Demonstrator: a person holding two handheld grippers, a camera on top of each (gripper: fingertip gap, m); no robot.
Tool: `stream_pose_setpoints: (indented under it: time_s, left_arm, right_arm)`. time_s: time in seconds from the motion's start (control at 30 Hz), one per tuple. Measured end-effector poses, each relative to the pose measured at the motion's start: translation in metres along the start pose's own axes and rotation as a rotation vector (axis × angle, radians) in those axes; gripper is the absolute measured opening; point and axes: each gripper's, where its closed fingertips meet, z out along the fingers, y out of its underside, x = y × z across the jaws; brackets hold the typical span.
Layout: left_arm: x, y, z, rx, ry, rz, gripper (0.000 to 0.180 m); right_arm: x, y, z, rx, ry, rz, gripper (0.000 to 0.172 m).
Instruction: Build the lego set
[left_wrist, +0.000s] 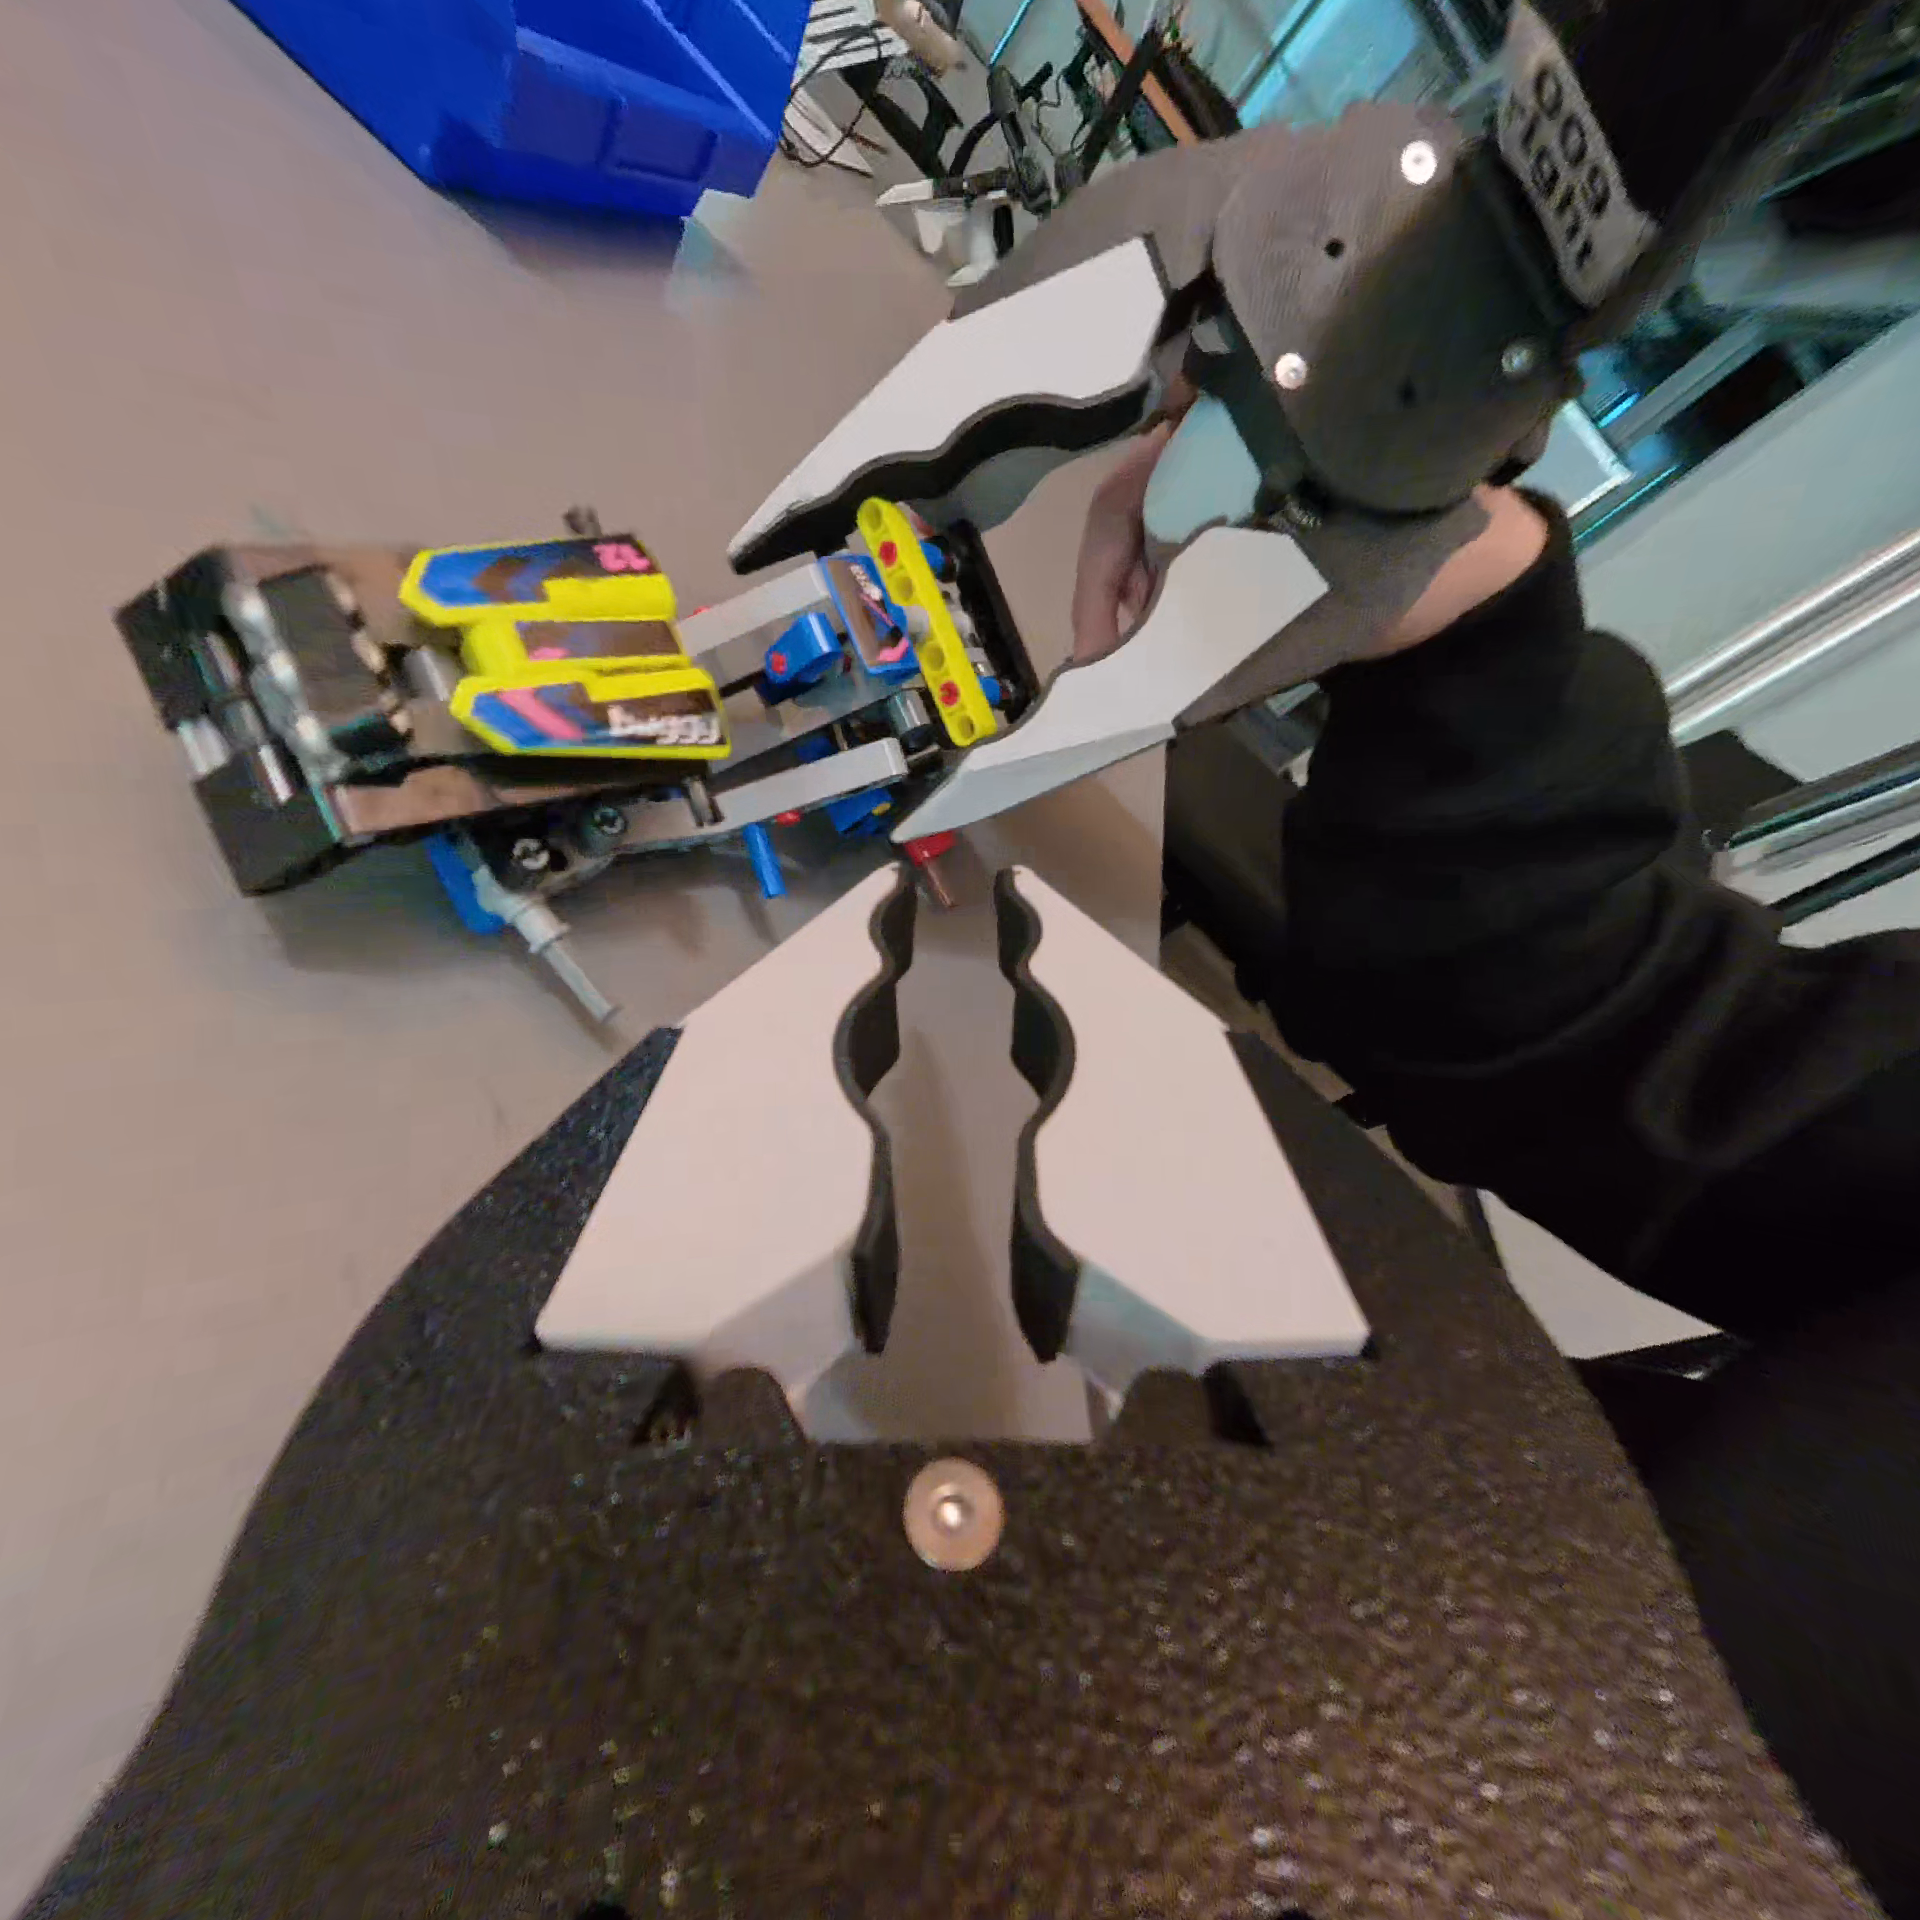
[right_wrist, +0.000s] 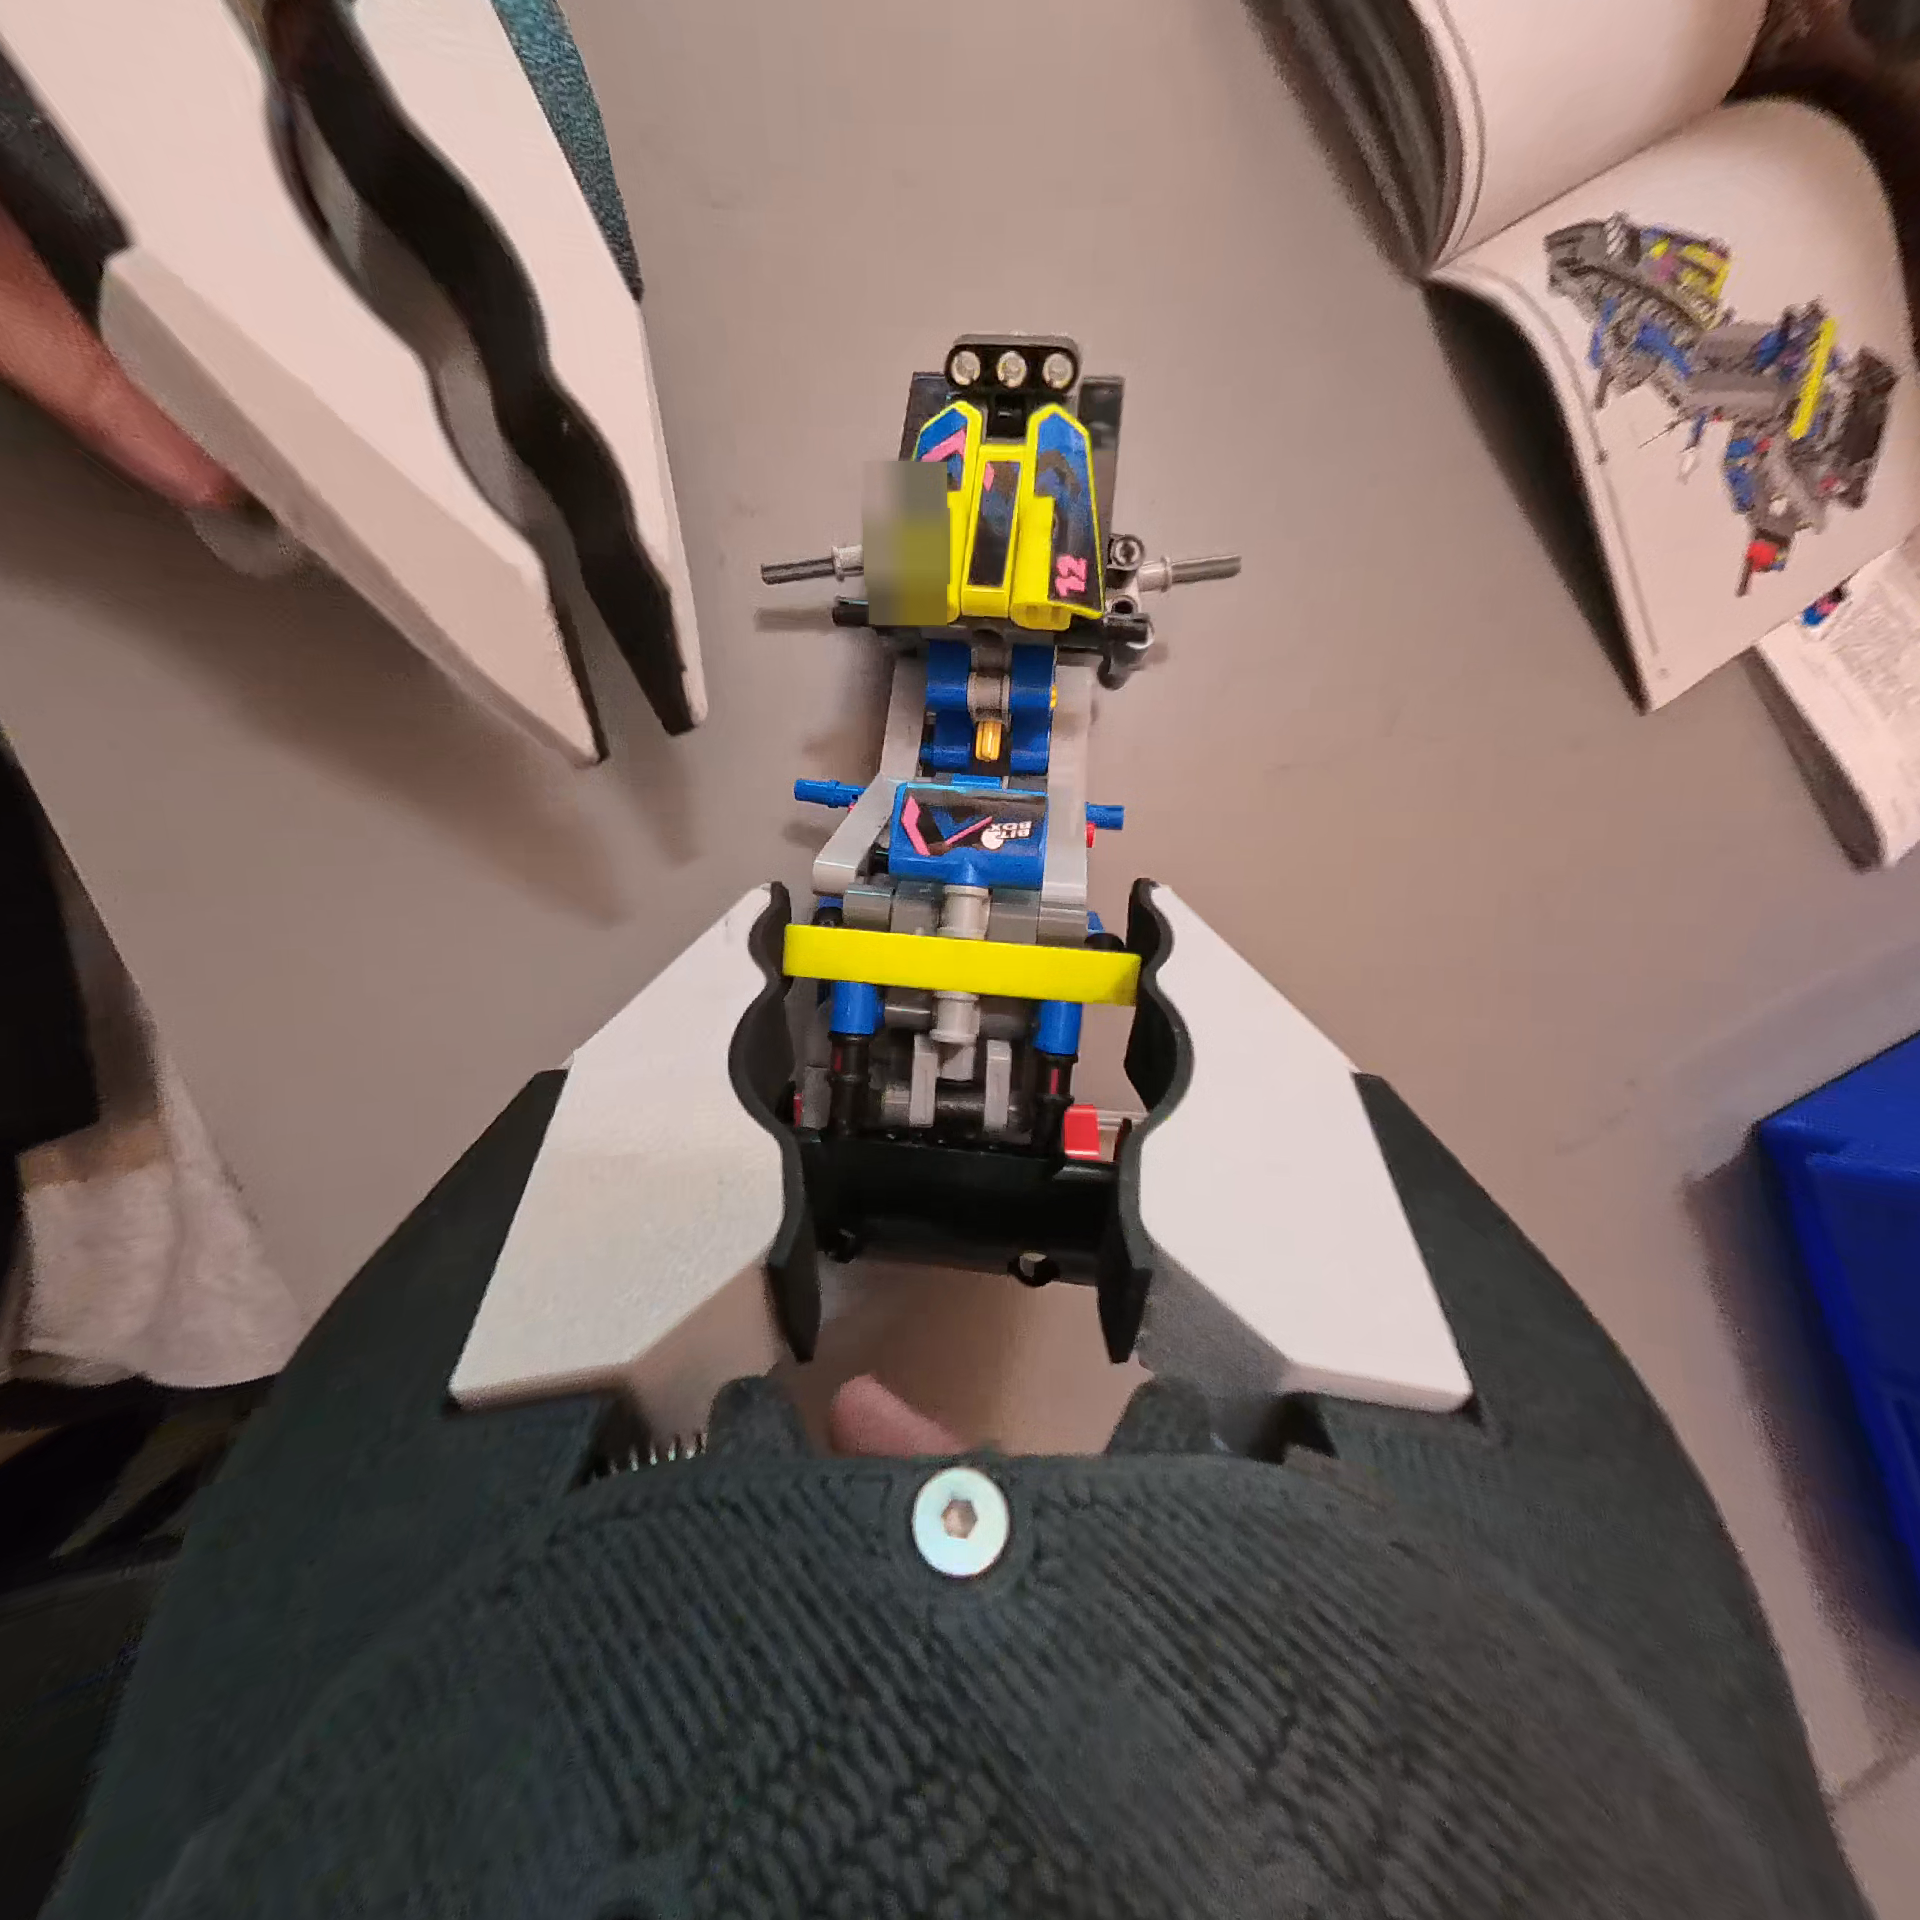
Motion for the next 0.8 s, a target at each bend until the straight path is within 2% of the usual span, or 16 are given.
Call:
stream_pose_setpoints:
  time_s: [0.03, 0.23, 0.4, 0.53, 0.6, 0.7, 0.8]
  left_arm:
    - [0.000, -0.001, -0.001, 0.006, 0.008, -0.014, 0.012]
    - [0.007, -0.014, -0.009, 0.097, 0.102, -0.038, 0.014]
    - [0.020, -0.020, -0.014, 0.126, 0.133, 0.082, 0.020]
    - [0.024, -0.030, -0.023, 0.199, 0.097, 0.189, 0.022]
    - [0.026, -0.042, -0.033, 0.274, 0.085, 0.223, 0.022]
    - [0.039, -0.056, -0.046, 0.363, 0.136, 0.257, 0.023]
    - [0.055, -0.060, -0.052, 0.389, 0.199, 0.272, 0.024]
  right_arm:
    - [0.000, -0.001, -0.003, 0.022, 0.022, -0.017, 0.063]
    - [-0.004, -0.030, -0.020, 0.295, 0.156, -0.081, 0.063]
    - [0.000, -0.051, -0.039, 0.561, 0.225, -0.004, 0.063]
    - [-0.006, -0.067, -0.058, 0.740, 0.229, 0.015, 0.063]
    - [-0.015, -0.077, -0.065, 0.795, 0.175, 0.037, 0.063]
    - [-0.024, -0.090, -0.073, 0.853, 0.141, 0.056, 0.063]
    - [-0.035, -0.100, -0.075, 0.880, 0.091, 0.070, 0.063]
